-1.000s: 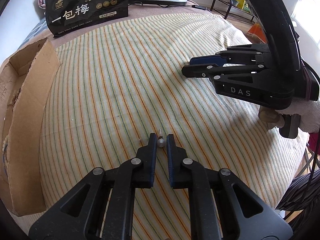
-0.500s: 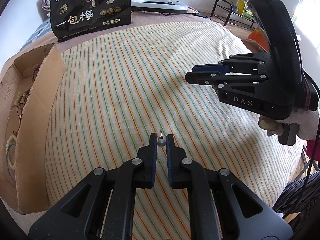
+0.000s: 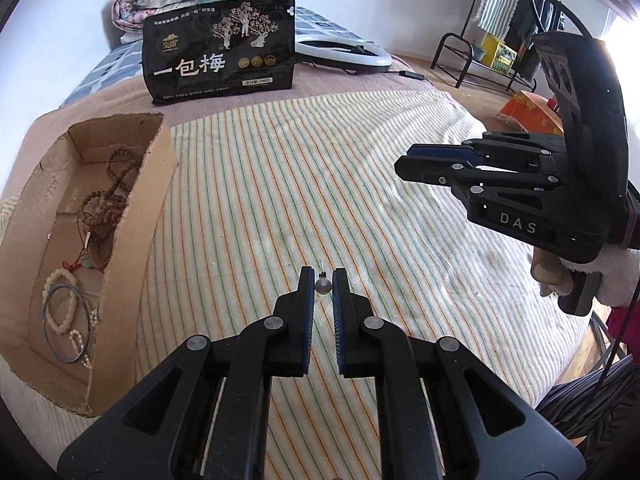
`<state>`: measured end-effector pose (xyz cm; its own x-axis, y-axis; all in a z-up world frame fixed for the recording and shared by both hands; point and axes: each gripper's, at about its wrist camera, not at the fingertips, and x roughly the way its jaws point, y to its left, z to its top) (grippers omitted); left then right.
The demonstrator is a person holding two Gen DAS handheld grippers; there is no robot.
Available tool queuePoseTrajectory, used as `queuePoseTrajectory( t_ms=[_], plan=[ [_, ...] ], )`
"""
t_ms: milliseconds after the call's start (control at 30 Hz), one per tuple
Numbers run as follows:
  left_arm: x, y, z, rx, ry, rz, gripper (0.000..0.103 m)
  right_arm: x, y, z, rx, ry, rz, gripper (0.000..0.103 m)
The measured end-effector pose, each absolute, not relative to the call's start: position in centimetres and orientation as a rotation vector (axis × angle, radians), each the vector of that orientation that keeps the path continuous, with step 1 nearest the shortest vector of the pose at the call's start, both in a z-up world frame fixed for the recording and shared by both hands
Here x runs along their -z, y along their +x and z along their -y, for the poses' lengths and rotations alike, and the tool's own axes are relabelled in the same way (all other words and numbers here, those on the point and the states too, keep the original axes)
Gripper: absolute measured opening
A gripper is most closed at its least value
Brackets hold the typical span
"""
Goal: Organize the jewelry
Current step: 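Grasp one white pearl earring with the left tool while the right tool grasps the other, then carry the earring with the left tool while the right tool carries its earring to the box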
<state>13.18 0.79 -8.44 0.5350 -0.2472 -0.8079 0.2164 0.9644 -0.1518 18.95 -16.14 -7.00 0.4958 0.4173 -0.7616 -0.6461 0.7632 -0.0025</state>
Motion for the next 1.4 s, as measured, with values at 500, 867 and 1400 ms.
queuePoseTrajectory(
  t_ms=[500,867,1400],
  plan=[
    [3.9,11.6,-7.8,0.162,-0.118,-0.857,0.007,1.1,17.9,11.4,-0.699,-0.242,-0.721,0.016],
    [0.7,10.9,-15.6,0.005,-0.138,-0.789,0.007,-1.2,17.2,6.1,-0.785,-0.193,-0.675,0.016],
    [2.1,10.5,-22.1,-0.093,-0.155,-0.829,0.007,1.2,17.3,-0.6,-0.875,-0.199,-0.722,0.016]
  ],
)
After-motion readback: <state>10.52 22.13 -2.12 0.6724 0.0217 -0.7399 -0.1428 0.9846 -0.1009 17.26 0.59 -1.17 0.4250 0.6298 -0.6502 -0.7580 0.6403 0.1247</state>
